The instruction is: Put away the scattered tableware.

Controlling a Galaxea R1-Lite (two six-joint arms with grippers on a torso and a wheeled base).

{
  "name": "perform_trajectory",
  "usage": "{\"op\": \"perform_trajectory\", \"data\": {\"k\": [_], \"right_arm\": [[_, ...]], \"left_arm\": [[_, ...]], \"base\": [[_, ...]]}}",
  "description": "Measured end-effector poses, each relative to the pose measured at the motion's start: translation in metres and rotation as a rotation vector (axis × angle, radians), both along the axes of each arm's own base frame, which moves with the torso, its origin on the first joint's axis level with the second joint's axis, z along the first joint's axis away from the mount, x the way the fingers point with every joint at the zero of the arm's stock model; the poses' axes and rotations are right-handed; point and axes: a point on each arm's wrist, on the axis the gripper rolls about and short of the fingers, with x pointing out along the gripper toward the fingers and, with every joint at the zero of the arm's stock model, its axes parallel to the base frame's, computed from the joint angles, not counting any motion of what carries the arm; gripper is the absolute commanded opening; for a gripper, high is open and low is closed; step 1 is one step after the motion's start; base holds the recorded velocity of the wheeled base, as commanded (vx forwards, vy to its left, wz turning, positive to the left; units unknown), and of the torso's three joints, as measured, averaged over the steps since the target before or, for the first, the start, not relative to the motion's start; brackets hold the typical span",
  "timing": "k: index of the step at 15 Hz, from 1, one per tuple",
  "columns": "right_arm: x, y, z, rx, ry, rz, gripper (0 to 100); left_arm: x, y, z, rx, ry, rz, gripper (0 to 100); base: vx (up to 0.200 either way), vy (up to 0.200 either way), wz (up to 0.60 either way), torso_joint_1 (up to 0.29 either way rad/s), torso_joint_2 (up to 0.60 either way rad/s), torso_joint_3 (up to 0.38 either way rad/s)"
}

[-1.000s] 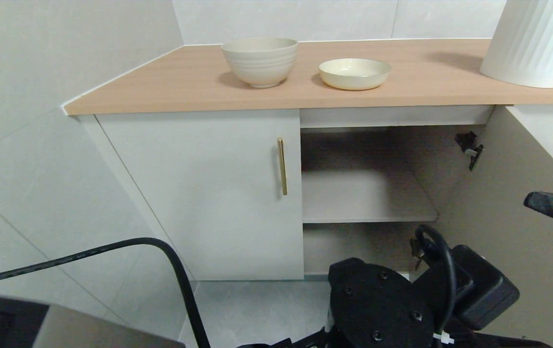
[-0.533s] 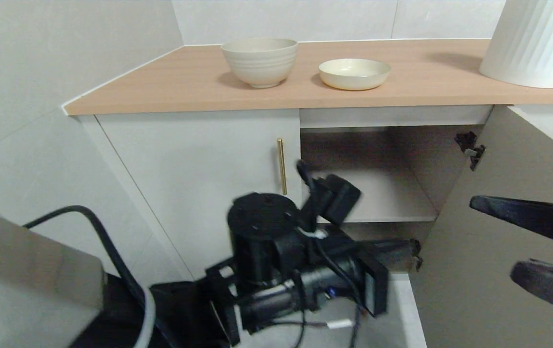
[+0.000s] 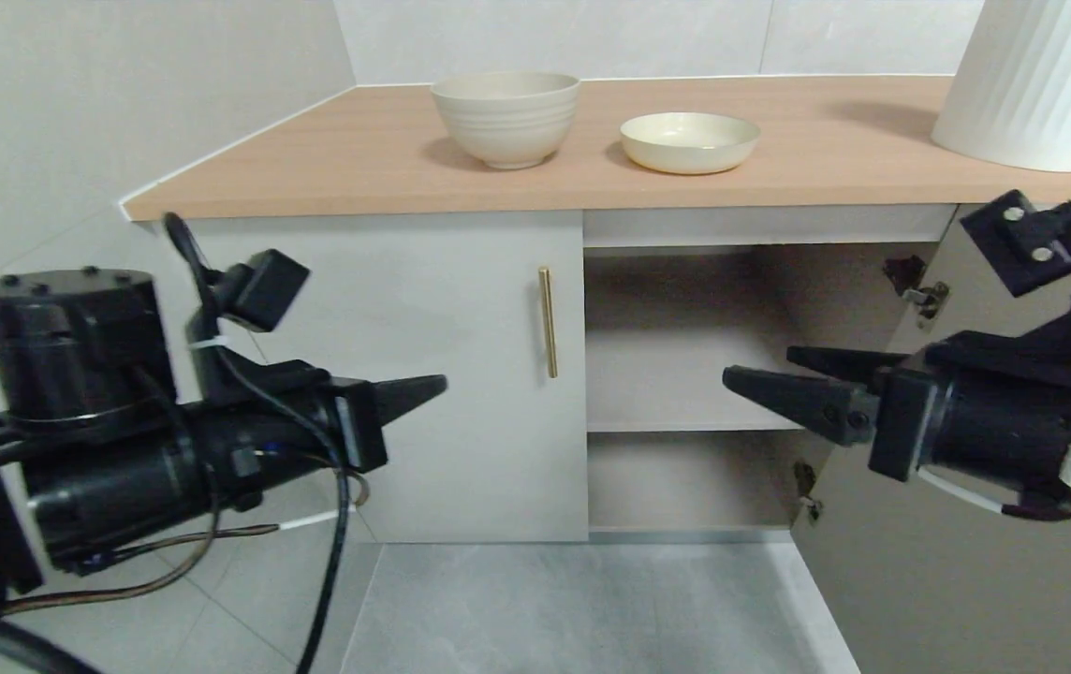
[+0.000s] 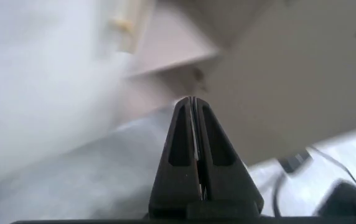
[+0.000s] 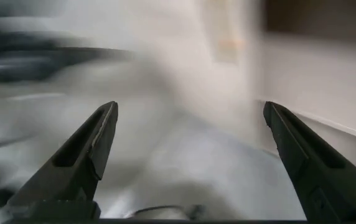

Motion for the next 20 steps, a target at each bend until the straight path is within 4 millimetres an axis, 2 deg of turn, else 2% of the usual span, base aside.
{"op": "perform_trajectory", "data": {"k": [1, 3, 4, 7, 11, 18, 20], "right_arm": [[0.013, 0.0, -0.001, -0.012, 0.015, -0.042, 100], [0.029, 0.001, -0.001, -0.049, 0.066, -0.079, 100], [0.033, 0.002, 0.001, -0.063, 0.088, -0.091, 100], [0.034, -0.001, -0.001, -0.082, 0.104, -0.143, 100], [0.009, -0.016, 0.004, -0.121, 0.146, -0.169, 100], [-0.006, -0.024, 0.02, -0.085, 0.096, -0.165, 100], [-0.009, -0.024, 0.021, -0.083, 0.091, -0.156, 100]], "left_arm": [[-0.008, 0.016, 0.009, -0.006, -0.016, 0.053, 0], [-0.023, 0.035, 0.023, -0.019, -0.054, 0.112, 0], [-0.031, 0.04, 0.028, -0.02, -0.059, 0.127, 100], [-0.045, 0.047, 0.045, -0.045, -0.122, 0.134, 100], [-0.047, 0.048, 0.061, -0.092, -0.162, 0.147, 100], [-0.051, 0.05, 0.066, -0.063, -0.208, 0.167, 100], [-0.052, 0.05, 0.066, -0.056, -0.214, 0.167, 100]], "base": [[0.0, 0.0, 0.0, 0.0, 0.0, 0.0], [0.0, 0.0, 0.0, 0.0, 0.0, 0.0], [0.0, 0.0, 0.0, 0.0, 0.0, 0.0], [0.0, 0.0, 0.0, 0.0, 0.0, 0.0], [0.0, 0.0, 0.0, 0.0, 0.0, 0.0], [0.0, 0.0, 0.0, 0.0, 0.0, 0.0], [0.2, 0.0, 0.0, 0.002, 0.0, 0.002]]}}
